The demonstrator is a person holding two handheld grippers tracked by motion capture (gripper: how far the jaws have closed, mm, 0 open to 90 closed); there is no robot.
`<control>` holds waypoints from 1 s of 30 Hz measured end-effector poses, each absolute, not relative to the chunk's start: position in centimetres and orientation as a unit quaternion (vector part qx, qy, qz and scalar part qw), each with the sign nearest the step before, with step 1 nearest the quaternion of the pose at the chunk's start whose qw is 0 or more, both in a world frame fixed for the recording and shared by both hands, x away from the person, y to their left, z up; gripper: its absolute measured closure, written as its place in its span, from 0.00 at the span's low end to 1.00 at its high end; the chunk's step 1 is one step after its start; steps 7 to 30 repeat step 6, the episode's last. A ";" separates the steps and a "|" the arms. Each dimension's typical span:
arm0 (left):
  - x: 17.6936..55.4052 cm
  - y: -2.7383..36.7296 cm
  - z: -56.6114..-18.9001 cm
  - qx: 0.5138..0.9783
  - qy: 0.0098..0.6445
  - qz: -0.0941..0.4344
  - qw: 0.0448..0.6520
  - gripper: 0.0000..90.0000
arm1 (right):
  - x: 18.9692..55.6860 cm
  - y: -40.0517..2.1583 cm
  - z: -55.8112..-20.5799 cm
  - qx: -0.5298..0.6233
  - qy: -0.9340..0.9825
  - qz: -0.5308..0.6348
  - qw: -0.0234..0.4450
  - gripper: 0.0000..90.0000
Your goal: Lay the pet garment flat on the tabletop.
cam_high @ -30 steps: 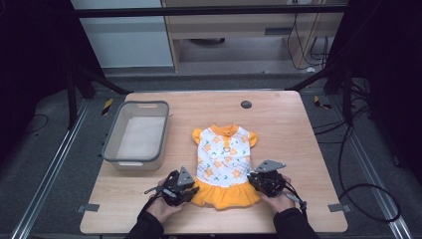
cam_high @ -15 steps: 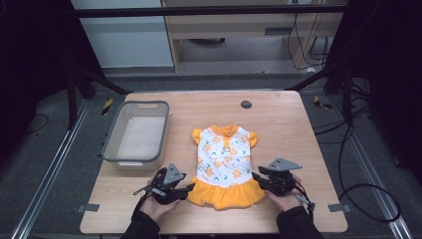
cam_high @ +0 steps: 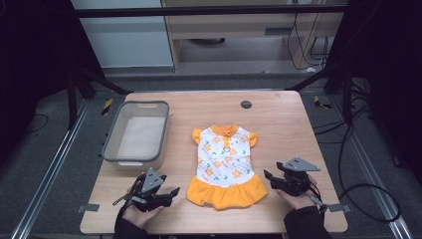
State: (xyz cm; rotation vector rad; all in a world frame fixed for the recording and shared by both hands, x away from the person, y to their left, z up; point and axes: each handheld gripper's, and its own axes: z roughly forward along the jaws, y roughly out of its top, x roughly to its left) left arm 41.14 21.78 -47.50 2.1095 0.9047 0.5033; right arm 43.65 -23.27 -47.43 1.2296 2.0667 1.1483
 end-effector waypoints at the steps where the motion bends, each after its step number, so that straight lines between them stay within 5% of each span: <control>1: 41.0 22.4 -47.6 0.826 0.361 0.199 0.385 0.35 | 43.6 -23.8 -47.4 0.457 0.748 0.418 0.239 0.42; 30: 40.7 23.5 -47.7 0.820 0.373 0.198 0.387 0.34 | 43.7 -25.2 -47.7 0.475 0.734 0.413 0.254 0.37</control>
